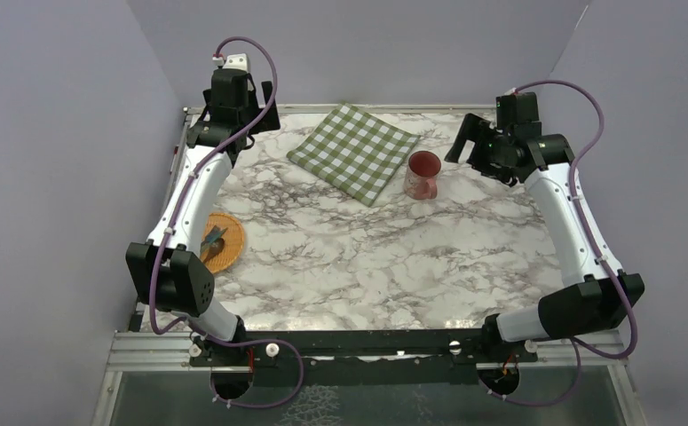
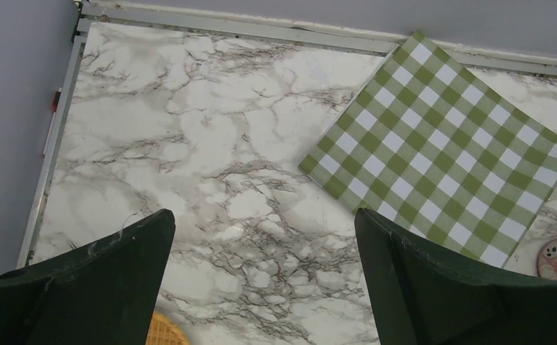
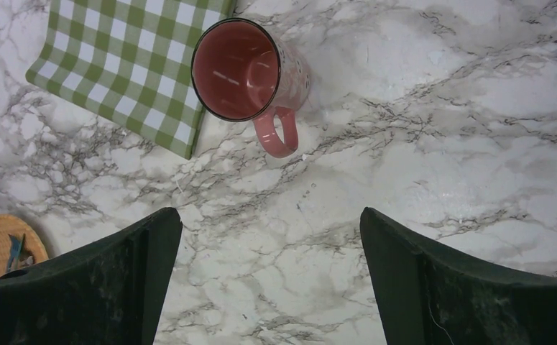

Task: Set the dinner table for one person
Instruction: Pick up the cup at the center of the board.

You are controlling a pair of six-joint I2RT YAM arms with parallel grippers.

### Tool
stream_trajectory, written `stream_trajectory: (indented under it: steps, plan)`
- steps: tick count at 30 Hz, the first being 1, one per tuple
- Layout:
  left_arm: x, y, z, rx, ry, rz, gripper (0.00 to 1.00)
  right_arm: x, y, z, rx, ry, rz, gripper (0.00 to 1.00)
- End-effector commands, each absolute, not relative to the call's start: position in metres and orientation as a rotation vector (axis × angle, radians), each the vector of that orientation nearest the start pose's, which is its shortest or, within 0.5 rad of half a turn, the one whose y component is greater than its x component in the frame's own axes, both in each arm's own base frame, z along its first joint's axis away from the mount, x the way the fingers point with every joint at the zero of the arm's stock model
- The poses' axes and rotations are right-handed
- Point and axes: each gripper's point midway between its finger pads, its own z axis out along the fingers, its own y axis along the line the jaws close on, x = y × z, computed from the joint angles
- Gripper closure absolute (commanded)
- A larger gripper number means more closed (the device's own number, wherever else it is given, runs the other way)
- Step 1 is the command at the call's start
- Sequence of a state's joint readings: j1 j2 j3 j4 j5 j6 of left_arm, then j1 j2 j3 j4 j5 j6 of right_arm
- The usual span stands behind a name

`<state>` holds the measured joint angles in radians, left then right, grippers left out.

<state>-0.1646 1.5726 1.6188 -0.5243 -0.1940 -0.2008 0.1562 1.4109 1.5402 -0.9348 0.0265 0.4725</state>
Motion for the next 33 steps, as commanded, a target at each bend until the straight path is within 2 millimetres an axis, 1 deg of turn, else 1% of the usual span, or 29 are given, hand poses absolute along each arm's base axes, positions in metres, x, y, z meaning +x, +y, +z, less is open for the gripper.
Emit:
stream_trajectory:
  steps: [1,5,7,9,10,13,14,16,18,21,25,27,29,31,33]
  plan:
    - [0.45,-0.049,0.308,-0.173,2.021,-0.052,0.01,0.358,0.081,0.26,0.376,2.371,0.33,0.0]
    - [0.449,-0.049,0.309,-0.187,2.018,-0.058,0.01,0.355,0.078,0.247,0.426,2.423,0.301,0.0]
    - [0.449,-0.048,0.306,-0.191,2.024,-0.05,0.01,0.355,0.067,0.248,0.491,2.4,0.231,0.06]
    - [0.45,-0.047,0.301,-0.199,2.035,-0.041,0.01,0.348,0.052,0.251,0.622,2.357,0.16,0.06]
    - [0.45,-0.047,0.299,-0.201,2.038,-0.042,0.01,0.346,0.048,0.254,0.645,2.326,0.148,0.06]
    - [0.45,-0.049,0.296,-0.201,2.047,-0.052,0.01,0.342,0.054,0.268,0.548,2.238,0.228,0.05]
    - [0.45,-0.049,0.296,-0.2,2.047,-0.056,0.01,0.34,0.054,0.271,0.536,2.215,0.243,0.01]
    - [0.451,-0.051,0.297,-0.203,2.046,-0.064,0.01,0.337,0.052,0.272,0.547,2.204,0.232,0.0]
    - [0.453,-0.052,0.296,-0.212,2.047,-0.075,0.01,0.333,0.047,0.264,0.568,2.246,0.188,0.0]
    - [0.455,-0.056,0.294,-0.204,2.056,-0.099,0.01,0.333,0.048,0.255,0.53,2.313,0.156,0.0]
    - [0.457,-0.058,0.289,-0.21,2.069,-0.108,0.01,0.335,0.048,0.253,0.507,2.326,0.15,0.0]
    - [0.456,-0.059,0.286,-0.209,2.078,-0.114,0.01,0.333,0.046,0.249,0.547,2.337,0.136,0.0]
    - [0.456,-0.06,0.285,-0.206,2.082,-0.121,0.01,0.331,0.044,0.24,0.598,2.374,0.111,0.0]
    - [0.455,-0.061,0.285,-0.207,2.079,-0.125,0.01,0.329,0.047,0.23,0.628,2.424,0.106,0.0]
    - [0.456,-0.061,0.286,-0.209,2.078,-0.125,0.01,0.326,0.045,0.218,0.697,2.469,0.072,0.0]
